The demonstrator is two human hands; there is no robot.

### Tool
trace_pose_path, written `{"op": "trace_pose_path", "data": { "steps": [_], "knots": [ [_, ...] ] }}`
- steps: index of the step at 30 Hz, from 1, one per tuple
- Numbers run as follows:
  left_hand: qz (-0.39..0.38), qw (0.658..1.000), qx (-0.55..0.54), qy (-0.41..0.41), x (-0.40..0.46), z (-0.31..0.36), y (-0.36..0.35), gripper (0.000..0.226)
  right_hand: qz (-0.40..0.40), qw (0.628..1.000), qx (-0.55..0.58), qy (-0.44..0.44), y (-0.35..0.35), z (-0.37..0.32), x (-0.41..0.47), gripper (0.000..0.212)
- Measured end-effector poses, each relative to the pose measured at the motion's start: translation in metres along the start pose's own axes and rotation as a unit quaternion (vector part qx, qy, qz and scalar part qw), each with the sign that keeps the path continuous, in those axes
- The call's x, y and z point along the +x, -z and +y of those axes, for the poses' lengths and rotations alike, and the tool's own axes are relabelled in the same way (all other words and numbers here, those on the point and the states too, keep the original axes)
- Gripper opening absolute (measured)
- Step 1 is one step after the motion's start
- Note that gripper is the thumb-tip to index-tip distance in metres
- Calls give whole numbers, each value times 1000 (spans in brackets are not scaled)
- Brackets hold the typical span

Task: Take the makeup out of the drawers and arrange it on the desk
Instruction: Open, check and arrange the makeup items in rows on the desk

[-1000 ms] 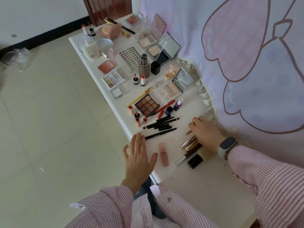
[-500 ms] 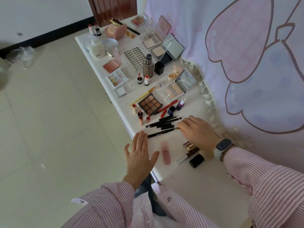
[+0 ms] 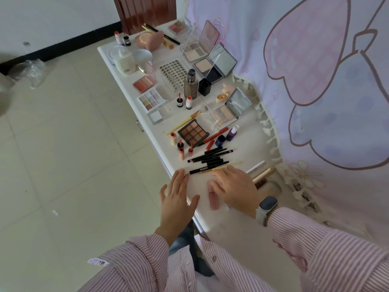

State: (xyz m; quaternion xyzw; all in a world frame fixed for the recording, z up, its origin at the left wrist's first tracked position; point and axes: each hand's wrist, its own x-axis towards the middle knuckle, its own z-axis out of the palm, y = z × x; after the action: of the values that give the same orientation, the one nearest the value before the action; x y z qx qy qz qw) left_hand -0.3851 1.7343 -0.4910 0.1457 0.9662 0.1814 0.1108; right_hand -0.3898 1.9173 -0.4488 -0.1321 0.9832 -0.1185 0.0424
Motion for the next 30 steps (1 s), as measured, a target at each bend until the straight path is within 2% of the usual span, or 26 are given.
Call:
{"op": "trace_pose_path", "data": {
  "steps": [2,5,7,9,11,13,15,17,19,20,21,24,27,30],
  "knots": [
    [10,999,-34,-6,-3,-1,-1,60,-51,999,1,-20,-4,-10,-9,33],
    [35,994,-106,-1,-7,-4,0,49,-20,997,-5,-79,-13,-27,-8,31],
    [45,989,-143,11,-8,-5,3,44,-41,993,-7,-109,-14,-34,-1,25],
    [63,982,-179,23,-9,-5,8,38,-80,987,31,-138,-13,-36,2,21],
    [95,972,-213,33,-12,-2,14,29,-96,972,122,-178,-6,-37,2,16],
    [98,965,-239,41,-15,2,20,23,-100,933,262,-227,0,-35,-1,14],
    [57,959,-276,42,-19,9,25,25,-90,874,382,-285,5,-33,-3,16],
    [11,951,-309,26,-22,16,28,30,-68,824,453,-332,11,-34,-4,17],
    [-4,954,-301,5,-23,22,27,31,-52,781,507,-360,15,-37,-5,16],
    [-3,956,-293,2,-22,24,26,29,-49,777,513,-363,17,-40,-5,15],
    [-1,956,-293,4,-22,25,26,27,-50,787,501,-356,18,-41,-6,13],
    [-11,944,-329,17,-18,27,29,36,-40,805,495,-325,19,-45,-8,17],
    [-56,926,-372,24,-13,25,37,23,-22,803,518,-295,20,-47,-12,20],
    [-89,913,-396,34,-9,23,44,24,-13,811,522,-264,20,-46,-17,23]
  ]
}}
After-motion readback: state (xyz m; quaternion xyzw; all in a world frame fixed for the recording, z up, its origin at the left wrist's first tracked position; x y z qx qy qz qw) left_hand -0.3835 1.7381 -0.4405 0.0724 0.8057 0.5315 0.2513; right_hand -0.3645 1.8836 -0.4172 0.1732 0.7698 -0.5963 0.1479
